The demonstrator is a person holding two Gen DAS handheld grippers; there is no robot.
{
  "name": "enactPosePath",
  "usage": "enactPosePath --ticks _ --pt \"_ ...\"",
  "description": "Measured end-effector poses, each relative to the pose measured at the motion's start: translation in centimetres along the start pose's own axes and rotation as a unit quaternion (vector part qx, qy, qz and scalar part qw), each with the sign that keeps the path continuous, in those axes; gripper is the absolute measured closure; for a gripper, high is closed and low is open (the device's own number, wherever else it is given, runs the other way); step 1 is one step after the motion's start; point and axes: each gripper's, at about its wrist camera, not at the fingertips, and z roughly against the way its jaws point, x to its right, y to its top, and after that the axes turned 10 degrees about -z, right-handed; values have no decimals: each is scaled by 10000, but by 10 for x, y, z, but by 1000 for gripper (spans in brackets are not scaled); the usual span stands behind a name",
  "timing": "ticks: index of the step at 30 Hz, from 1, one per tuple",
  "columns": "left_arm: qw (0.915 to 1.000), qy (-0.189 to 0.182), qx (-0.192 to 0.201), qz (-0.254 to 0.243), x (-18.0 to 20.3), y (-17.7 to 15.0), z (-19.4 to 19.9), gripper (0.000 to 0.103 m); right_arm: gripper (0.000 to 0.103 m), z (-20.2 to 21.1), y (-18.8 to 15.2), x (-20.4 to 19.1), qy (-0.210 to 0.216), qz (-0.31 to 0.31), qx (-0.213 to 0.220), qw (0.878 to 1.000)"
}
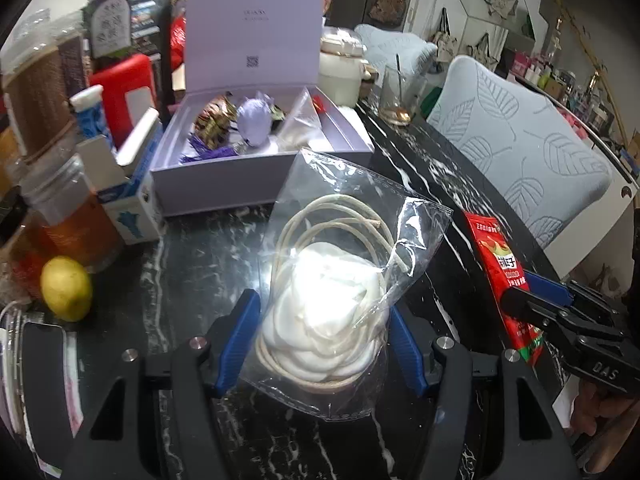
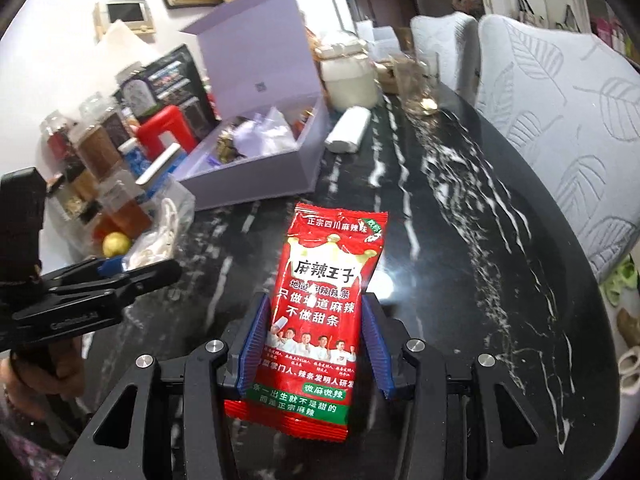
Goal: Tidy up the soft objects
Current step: 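Lift the cord bag and red snack packet and carry both over the gift box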
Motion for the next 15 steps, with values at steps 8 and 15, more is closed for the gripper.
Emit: enactPosePath --ticks 8,15 --pt "9992 169 361 33 -12 3 28 40 57 16 8 -34 426 324 238 9983" --pt "9976 253 649 31 -17 9 49 40 57 29 16 -62 592 699 444 9948"
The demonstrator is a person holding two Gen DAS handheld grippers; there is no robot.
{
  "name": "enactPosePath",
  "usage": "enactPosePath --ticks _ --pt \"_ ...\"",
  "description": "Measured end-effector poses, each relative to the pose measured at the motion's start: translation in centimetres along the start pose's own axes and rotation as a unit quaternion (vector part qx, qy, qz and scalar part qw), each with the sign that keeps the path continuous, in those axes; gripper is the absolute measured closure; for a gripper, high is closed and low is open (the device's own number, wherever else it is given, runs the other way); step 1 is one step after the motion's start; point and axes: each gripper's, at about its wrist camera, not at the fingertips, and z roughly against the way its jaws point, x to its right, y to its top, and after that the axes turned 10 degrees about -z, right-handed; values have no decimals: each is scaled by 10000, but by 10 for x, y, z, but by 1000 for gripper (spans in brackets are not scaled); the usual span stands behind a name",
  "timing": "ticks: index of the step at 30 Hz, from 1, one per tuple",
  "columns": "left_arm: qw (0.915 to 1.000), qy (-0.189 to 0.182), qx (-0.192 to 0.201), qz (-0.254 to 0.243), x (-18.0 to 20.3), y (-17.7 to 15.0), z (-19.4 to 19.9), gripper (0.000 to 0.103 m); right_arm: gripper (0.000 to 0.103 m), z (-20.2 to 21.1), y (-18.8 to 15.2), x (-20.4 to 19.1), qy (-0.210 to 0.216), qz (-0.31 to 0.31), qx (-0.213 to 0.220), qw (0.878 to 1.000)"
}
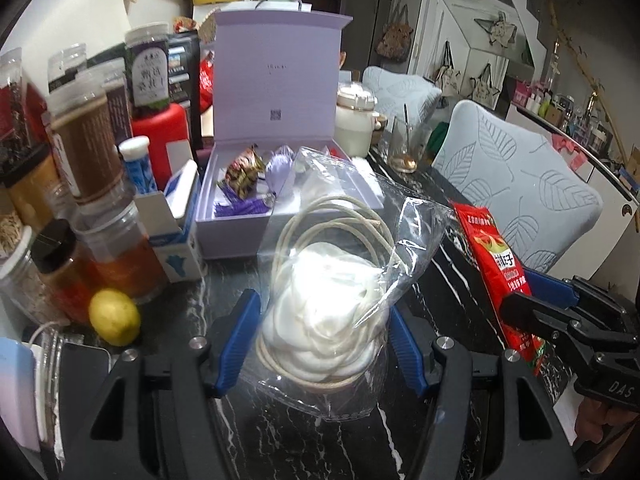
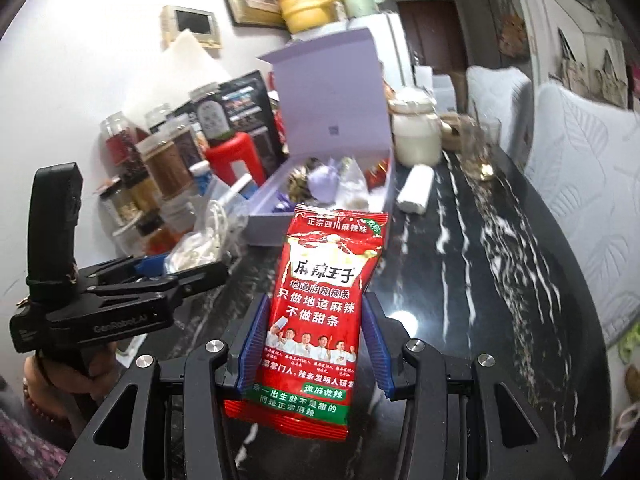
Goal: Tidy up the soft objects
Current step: 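Lift the cord bag and red snack packet and carry both over the gift box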
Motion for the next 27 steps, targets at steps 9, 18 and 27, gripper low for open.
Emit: enactPosePath --ticks 9,18,27 --pt "9982 89 554 -187 -2 24 26 40 57 12 28 -24 136 389 290 9987" --pt "9921 298 1147 -416 -8 65 49 40 57 27 69 -46 300 760 716 9941" --pt "9842 427 1619 -580 -24 118 49 40 57 24 116 -56 374 1007 1020 9890"
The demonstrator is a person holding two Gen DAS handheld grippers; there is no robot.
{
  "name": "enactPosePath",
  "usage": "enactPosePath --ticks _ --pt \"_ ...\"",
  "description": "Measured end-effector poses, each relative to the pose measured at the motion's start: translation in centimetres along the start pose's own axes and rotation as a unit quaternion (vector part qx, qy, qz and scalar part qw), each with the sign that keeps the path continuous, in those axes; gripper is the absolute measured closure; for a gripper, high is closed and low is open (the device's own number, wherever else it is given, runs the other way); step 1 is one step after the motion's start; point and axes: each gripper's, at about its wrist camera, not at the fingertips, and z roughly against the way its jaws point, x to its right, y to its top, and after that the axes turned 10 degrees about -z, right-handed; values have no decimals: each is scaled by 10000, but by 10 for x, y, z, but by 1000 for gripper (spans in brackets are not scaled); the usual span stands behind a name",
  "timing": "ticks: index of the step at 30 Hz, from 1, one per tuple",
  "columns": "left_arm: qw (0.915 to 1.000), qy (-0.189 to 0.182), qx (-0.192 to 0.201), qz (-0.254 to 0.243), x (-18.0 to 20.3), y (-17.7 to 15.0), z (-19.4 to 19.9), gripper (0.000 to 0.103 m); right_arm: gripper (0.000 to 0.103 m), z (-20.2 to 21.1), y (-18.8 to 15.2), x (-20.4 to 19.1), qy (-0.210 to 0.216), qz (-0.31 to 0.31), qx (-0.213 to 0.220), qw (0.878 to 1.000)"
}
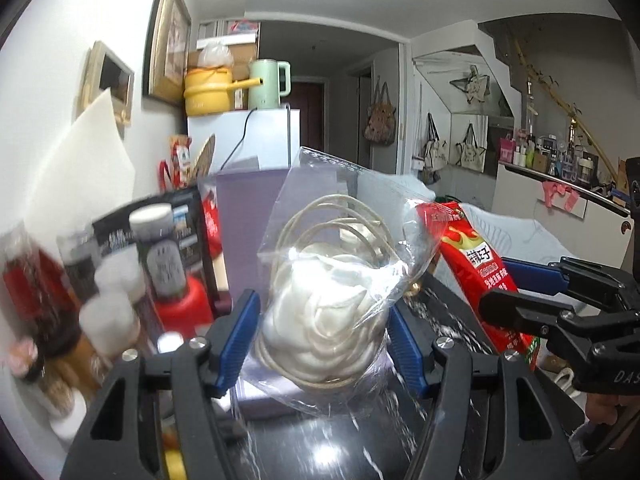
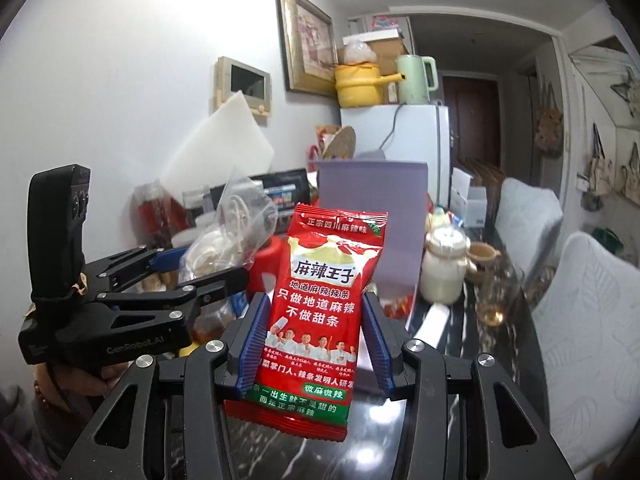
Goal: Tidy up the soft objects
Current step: 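Lift the cord bag and red snack packet and carry both over the gift box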
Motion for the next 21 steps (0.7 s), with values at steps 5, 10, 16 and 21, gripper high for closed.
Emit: enactPosePath --ticks 5,10,16,21 --pt "9997 60 188 -134 -9 26 -18 40 57 -17 25 2 12 100 130 9999" --pt "9990 105 317 -292 -16 47 -42 40 57 -39 51 8 -6 203 248 9995" --pt "9989 182 212 -369 -28 60 -83 40 57 -70 76 19 -33 248 228 9994" --pt "9987 396 3 -329 -39 60 -121 40 57 -111 88 30 -119 276 33 9995"
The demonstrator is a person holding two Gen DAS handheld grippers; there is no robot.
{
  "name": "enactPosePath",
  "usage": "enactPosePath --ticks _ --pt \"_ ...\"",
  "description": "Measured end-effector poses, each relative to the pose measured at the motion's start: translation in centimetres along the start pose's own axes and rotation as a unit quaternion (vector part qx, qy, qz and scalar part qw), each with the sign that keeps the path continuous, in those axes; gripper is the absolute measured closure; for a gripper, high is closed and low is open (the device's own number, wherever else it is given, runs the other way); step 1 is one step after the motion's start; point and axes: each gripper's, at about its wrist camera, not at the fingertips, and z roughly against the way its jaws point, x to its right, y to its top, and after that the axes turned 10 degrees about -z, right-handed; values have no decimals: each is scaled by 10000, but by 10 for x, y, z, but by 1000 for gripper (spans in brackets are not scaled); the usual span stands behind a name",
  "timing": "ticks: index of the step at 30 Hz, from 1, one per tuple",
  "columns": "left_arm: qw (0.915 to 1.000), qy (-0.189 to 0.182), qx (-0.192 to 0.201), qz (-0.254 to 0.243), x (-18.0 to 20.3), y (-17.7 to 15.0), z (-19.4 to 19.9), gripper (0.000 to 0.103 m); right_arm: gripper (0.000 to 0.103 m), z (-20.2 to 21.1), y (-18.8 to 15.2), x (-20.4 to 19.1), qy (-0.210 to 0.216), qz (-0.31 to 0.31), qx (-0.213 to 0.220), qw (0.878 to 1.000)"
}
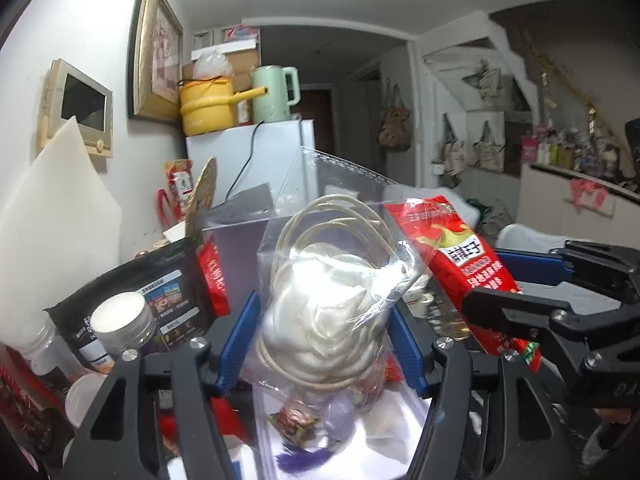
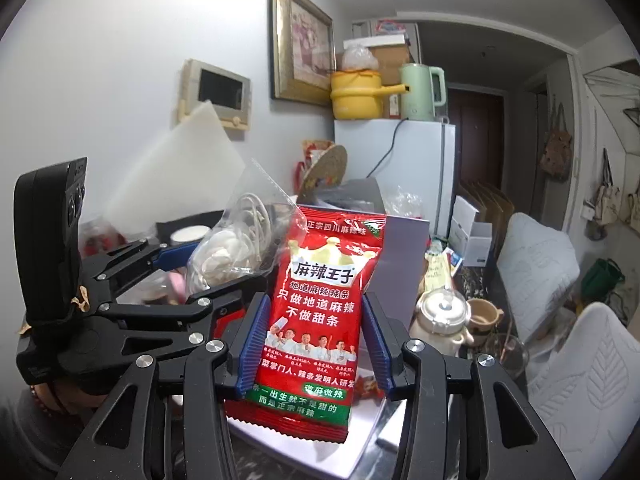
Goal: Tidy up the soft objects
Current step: 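Lift the cord bag and red snack packet and carry both over the gift box, then open the left gripper to drop the cord bag while the right releases the snack packet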
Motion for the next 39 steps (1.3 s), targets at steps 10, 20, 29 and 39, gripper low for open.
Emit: enactPosePath --ticks 10,20,29,39 --pt "9961 -348 -786 204 -5 -31 -72 40 57 -75 -13 24 -119 -85 -687 9975" --pt "9881 -241 -1497 267 2 -72 -117 40 57 -122 -47 38 -293 -186 -1340 9904" --pt "9787 -258 -2028 181 6 -103 -145 40 57 -151 -76 46 -369 -248 -1631 9856" --pt "9679 -177 -2505 55 16 -130 -171 40 57 -177 -100 58 -507 -292 -1925 9796"
